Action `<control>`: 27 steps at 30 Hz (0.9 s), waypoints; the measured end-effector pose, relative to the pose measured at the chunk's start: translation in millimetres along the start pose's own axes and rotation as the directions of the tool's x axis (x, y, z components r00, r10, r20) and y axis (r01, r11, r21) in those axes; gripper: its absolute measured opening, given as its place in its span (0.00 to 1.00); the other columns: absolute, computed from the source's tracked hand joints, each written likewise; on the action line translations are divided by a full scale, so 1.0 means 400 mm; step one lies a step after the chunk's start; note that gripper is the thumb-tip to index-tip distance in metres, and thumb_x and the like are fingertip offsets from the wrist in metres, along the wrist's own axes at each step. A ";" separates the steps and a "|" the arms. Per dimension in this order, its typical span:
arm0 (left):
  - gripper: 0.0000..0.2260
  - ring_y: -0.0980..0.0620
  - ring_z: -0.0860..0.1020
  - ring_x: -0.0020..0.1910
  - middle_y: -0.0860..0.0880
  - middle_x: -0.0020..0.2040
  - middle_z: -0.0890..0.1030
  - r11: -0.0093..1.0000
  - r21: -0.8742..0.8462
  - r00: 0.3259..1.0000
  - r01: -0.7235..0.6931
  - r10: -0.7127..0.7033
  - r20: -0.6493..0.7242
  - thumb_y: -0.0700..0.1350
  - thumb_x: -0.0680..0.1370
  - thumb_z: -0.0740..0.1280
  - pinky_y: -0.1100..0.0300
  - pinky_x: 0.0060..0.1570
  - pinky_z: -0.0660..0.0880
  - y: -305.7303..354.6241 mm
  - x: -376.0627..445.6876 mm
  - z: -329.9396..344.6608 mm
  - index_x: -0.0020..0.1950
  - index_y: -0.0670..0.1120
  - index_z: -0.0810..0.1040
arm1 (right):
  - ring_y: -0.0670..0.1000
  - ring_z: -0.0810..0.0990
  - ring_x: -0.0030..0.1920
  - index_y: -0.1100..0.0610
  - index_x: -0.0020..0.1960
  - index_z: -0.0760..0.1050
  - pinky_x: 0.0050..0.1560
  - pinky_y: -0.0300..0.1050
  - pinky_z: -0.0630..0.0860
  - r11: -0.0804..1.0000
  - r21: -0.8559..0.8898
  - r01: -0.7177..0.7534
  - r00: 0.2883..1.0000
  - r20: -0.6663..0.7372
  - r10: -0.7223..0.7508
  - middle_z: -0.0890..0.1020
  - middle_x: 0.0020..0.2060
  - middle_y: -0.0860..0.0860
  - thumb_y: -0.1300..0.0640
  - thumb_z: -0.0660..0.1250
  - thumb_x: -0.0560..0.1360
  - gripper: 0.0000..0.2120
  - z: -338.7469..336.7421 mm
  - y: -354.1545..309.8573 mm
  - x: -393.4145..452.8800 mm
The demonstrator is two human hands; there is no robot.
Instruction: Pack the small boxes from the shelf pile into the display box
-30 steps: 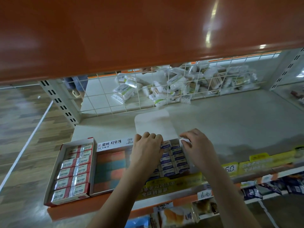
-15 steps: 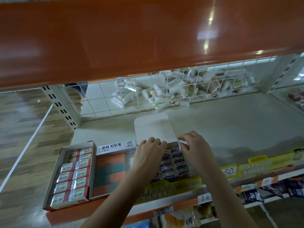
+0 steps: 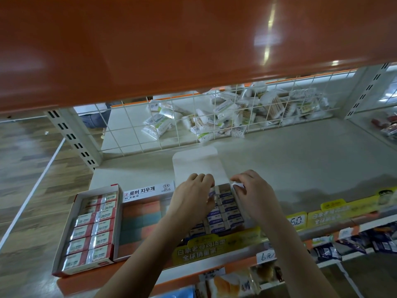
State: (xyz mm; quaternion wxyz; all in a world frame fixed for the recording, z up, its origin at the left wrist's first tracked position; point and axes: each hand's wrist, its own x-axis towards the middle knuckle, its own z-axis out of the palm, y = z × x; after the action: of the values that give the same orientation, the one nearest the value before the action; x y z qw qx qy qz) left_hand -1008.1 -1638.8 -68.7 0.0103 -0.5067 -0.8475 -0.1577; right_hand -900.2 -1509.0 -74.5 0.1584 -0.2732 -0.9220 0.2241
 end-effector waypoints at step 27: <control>0.11 0.50 0.71 0.52 0.49 0.53 0.74 0.955 0.224 0.975 -0.193 0.160 0.155 0.41 0.77 0.62 0.60 0.38 0.66 0.018 0.027 -0.008 0.59 0.48 0.72 | 0.47 0.77 0.50 0.57 0.58 0.77 0.47 0.31 0.65 1.000 0.010 0.014 1.000 -0.010 -0.014 0.76 0.54 0.50 0.60 0.61 0.78 0.11 0.000 0.002 -0.007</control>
State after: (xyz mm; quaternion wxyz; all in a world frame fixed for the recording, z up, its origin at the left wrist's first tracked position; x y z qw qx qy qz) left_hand -1007.6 -1627.2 -62.1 0.0276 -0.5851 -0.8103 -0.0188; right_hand -897.6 -1510.2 -75.6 0.1658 -0.2669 -0.9221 0.2260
